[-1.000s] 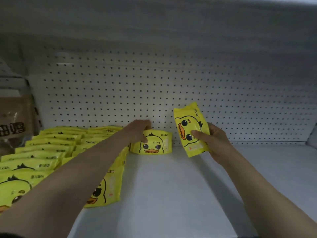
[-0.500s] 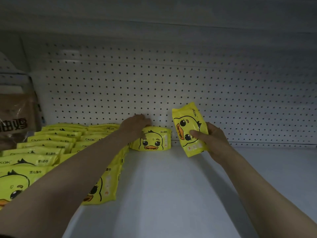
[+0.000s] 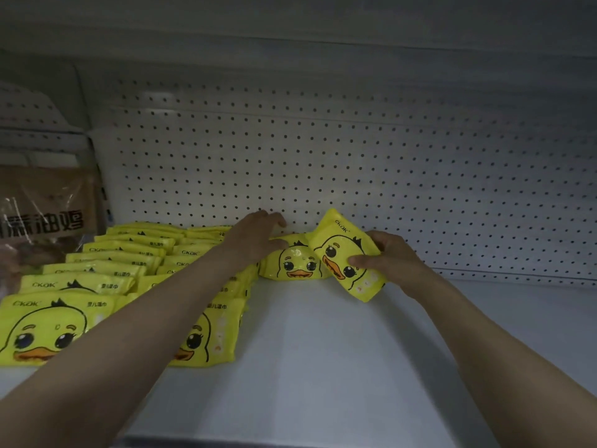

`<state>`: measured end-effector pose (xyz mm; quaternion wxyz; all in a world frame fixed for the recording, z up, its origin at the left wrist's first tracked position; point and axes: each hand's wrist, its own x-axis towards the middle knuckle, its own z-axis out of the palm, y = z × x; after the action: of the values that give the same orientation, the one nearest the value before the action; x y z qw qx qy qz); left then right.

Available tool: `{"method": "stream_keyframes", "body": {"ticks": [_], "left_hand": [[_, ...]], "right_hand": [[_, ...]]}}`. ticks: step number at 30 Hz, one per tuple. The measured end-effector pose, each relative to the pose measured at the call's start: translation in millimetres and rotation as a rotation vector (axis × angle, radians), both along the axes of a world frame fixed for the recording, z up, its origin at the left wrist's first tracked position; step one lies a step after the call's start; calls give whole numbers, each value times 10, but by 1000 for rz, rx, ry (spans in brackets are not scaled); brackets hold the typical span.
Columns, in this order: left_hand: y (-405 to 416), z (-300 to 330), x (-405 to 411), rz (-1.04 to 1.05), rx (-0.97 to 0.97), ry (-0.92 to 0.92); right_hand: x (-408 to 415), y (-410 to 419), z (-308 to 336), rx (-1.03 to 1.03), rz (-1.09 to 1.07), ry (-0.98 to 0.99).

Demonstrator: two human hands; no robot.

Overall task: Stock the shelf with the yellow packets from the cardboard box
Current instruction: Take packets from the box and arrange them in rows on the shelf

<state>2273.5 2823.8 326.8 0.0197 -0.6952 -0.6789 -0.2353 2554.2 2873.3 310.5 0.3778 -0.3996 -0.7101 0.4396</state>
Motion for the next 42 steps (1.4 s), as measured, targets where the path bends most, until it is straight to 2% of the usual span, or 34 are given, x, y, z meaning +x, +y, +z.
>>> {"method": "stream_keyframes", "body": {"ticks": [7, 11, 15, 23, 38, 42], "left_hand": [[-434, -134, -249, 127, -190, 30], [-564, -202, -285, 159, -257, 75], [-642, -210, -229, 176, -222, 107], [-684, -196, -169, 198, -208, 106], [-652, -244, -230, 174, -172, 129], [-655, -195, -216, 180, -194, 132]], "right_hand": [[-521, 160, 82, 213, 154, -497], [-753, 213, 89, 301, 162, -614], [-855, 235, 81, 434, 57, -750], [-963, 238, -101, 516, -206, -788], [-1062, -9, -162, 630, -411, -880], [-1060, -149, 3, 572, -354, -894]]}}
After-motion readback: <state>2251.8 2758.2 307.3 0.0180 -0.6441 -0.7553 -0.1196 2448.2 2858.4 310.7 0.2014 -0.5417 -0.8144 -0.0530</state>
